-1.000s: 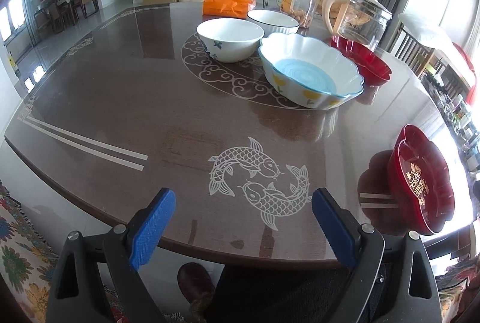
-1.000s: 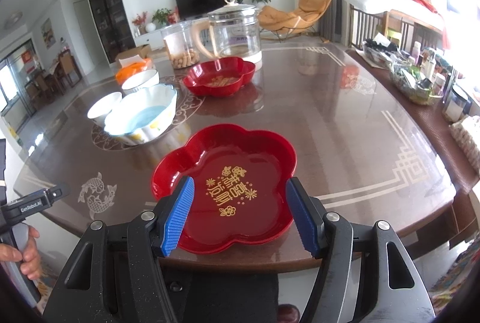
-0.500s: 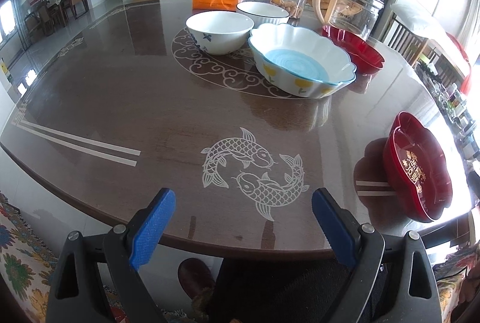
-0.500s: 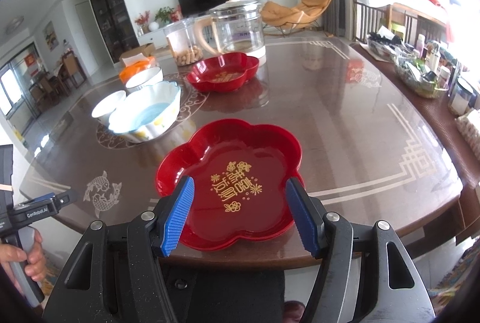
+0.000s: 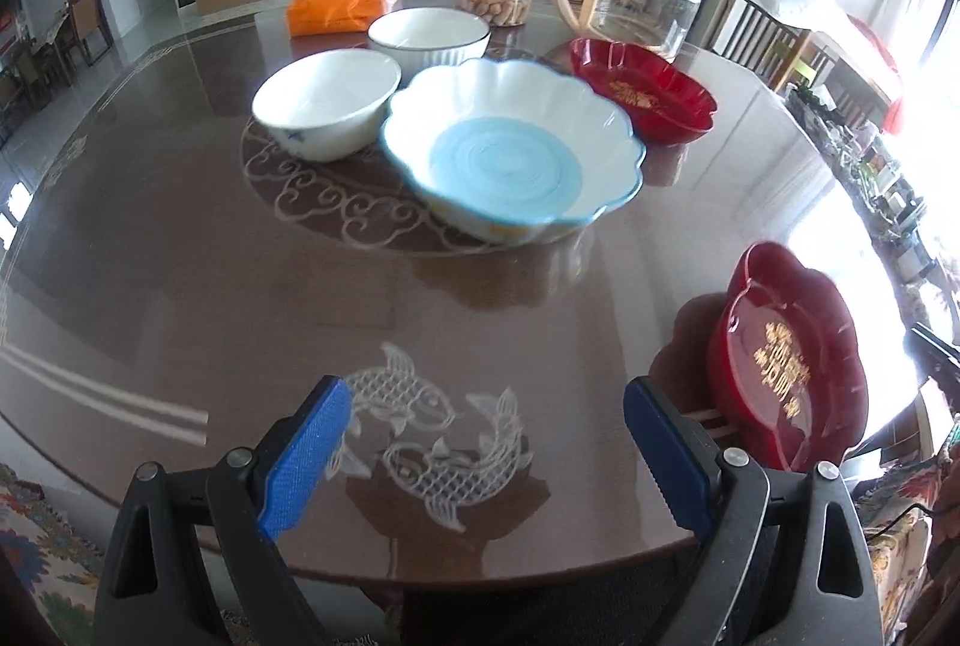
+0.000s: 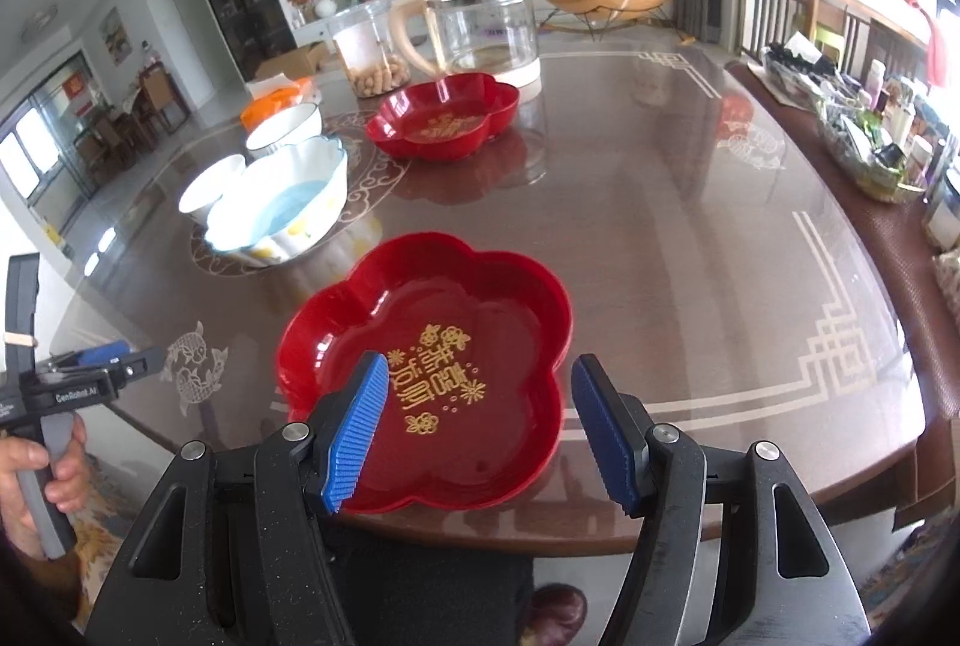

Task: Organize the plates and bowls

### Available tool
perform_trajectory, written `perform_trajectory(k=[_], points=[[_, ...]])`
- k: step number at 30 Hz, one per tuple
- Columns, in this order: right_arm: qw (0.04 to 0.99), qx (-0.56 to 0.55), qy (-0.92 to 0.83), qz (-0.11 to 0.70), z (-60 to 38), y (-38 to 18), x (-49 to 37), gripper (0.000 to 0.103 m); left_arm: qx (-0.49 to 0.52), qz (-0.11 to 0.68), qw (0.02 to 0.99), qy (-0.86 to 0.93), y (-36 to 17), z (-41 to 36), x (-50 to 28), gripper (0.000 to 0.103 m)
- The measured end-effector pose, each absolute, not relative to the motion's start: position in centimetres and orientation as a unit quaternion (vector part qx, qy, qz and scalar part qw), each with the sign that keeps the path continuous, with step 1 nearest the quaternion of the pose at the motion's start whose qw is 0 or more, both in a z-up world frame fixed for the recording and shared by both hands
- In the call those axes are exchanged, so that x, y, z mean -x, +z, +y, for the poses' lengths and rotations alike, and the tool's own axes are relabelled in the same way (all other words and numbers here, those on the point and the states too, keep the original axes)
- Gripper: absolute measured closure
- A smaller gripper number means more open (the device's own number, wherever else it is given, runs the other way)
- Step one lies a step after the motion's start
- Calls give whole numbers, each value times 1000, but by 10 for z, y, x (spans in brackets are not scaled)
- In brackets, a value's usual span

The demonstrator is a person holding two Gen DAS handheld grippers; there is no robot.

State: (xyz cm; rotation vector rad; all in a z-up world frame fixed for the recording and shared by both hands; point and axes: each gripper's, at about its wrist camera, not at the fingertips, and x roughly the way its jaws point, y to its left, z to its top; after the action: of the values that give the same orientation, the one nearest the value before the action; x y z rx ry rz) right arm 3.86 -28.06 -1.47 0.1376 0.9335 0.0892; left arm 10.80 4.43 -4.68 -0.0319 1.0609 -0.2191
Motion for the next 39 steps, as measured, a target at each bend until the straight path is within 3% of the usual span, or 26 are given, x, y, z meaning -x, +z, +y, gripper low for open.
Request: perform_trajectory(k=[6, 9, 20, 25, 29, 32, 34, 36, 38, 39], points=[[875, -27, 17, 483, -322, -5, -101, 36, 1, 493, 862, -122, -10, 6, -209, 11], [863, -70, 30, 499, -336, -3, -139, 36, 8, 498, 858, -126, -3, -13, -273, 11], [784, -228, 81, 572, -310, -42, -276, 36, -44, 530, 842, -87, -47, -84, -423, 14], [762, -260, 79, 588, -294, -72, -313, 35, -78, 547, 829, -90, -73, -113, -454, 31], [760, -254, 70, 594, -290, -91, -332, 38, -92, 544, 830, -81, -85, -123, -469, 38], [760, -244, 73, 597, -288, -101, -338, 53, -72, 564, 818, -82, -99, -121, -479, 56], [760, -241, 77, 599, -287, -105, -340, 56, -47, 579, 808, -93, -108, -118, -482, 72], [763, -237, 82, 595, -286, -108, -341, 68, -28, 583, 805, -108, -112, -117, -481, 82], [769, -239, 96, 585, -286, -106, -341, 84, -25, 577, 808, -115, -112, -117, -477, 84], [774, -225, 89, 586, -285, -103, -341, 84, -22, 573, 811, -117, -110, -117, -474, 84]])
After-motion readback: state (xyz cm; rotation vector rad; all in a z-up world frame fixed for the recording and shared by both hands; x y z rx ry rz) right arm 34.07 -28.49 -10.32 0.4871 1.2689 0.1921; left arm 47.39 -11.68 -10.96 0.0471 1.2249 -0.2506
